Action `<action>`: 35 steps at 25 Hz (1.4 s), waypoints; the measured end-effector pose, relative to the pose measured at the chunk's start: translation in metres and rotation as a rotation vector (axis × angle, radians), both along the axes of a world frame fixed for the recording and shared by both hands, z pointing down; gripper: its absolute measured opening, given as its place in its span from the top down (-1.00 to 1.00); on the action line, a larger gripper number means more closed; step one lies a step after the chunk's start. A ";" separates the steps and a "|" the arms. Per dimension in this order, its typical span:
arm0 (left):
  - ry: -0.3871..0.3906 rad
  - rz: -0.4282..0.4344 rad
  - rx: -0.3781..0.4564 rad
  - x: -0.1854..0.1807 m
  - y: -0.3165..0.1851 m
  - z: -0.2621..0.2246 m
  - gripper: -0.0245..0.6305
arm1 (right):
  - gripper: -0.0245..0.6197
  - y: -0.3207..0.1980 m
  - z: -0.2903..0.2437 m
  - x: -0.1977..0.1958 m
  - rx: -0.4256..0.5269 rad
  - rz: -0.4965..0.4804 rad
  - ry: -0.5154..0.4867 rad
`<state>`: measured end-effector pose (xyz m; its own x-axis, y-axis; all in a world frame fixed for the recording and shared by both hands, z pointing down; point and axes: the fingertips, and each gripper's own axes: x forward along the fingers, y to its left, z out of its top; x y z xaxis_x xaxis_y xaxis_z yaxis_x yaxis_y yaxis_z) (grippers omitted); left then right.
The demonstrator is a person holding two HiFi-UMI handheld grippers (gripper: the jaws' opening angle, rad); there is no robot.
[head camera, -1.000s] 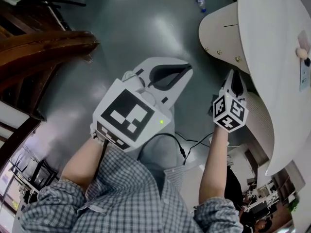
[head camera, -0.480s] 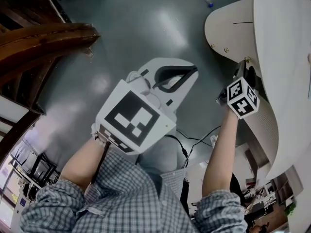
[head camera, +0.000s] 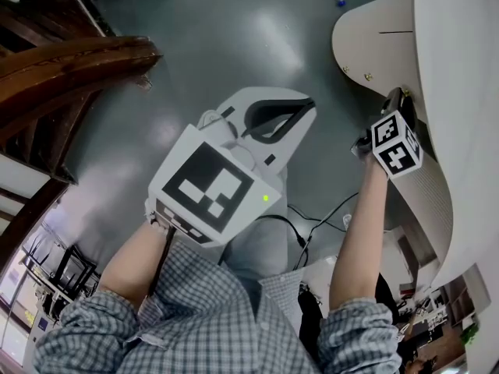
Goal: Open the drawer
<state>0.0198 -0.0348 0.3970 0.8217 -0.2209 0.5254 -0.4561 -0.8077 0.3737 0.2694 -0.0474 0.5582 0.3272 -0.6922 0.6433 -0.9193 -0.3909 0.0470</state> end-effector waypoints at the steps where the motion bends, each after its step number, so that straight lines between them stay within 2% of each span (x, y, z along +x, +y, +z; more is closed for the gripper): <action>1: 0.000 -0.002 -0.001 -0.002 -0.001 0.000 0.91 | 0.62 -0.001 0.000 -0.001 -0.002 -0.002 0.003; 23: -0.013 0.040 0.008 0.001 0.000 -0.009 0.91 | 0.64 0.003 -0.007 -0.002 -0.004 0.037 -0.003; 35: -0.010 0.047 0.013 -0.003 -0.005 -0.015 0.91 | 0.64 0.030 -0.001 -0.051 -0.012 0.018 -0.046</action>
